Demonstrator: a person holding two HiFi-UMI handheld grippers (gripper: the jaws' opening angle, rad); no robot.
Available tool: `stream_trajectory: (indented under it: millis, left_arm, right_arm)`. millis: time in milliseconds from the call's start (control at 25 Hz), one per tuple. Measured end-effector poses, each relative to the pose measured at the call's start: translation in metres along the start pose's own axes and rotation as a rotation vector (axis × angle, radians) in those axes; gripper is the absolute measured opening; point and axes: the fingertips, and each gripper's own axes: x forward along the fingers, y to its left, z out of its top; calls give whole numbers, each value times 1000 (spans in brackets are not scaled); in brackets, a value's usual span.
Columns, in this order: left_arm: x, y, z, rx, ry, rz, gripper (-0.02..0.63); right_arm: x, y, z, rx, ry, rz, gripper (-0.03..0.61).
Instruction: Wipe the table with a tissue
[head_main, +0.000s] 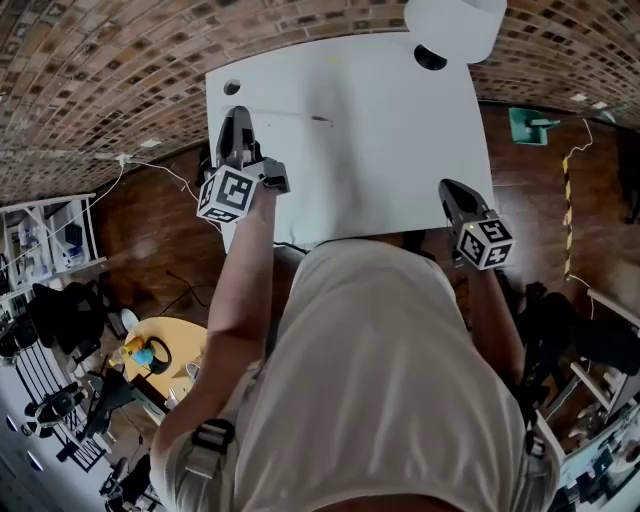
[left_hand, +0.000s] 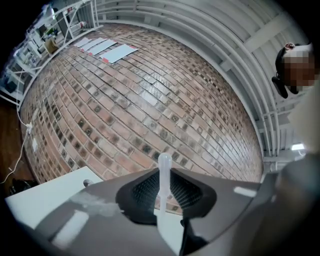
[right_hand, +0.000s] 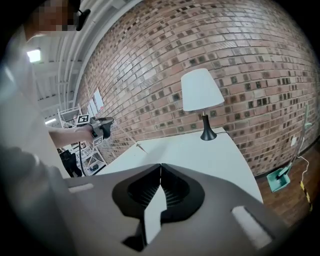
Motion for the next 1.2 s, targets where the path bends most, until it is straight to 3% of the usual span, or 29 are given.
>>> stream_trajectory:
  millis: [440,1200]
  left_arm:
    - [8,-31,-12,-14,-30,35,69]
    - [73,-120,-104,21,26,-19,69]
  right_arm:
    - [-6,-34,11,-1,-2,53,8]
    - [-66,-122,9,35,-1,6,8]
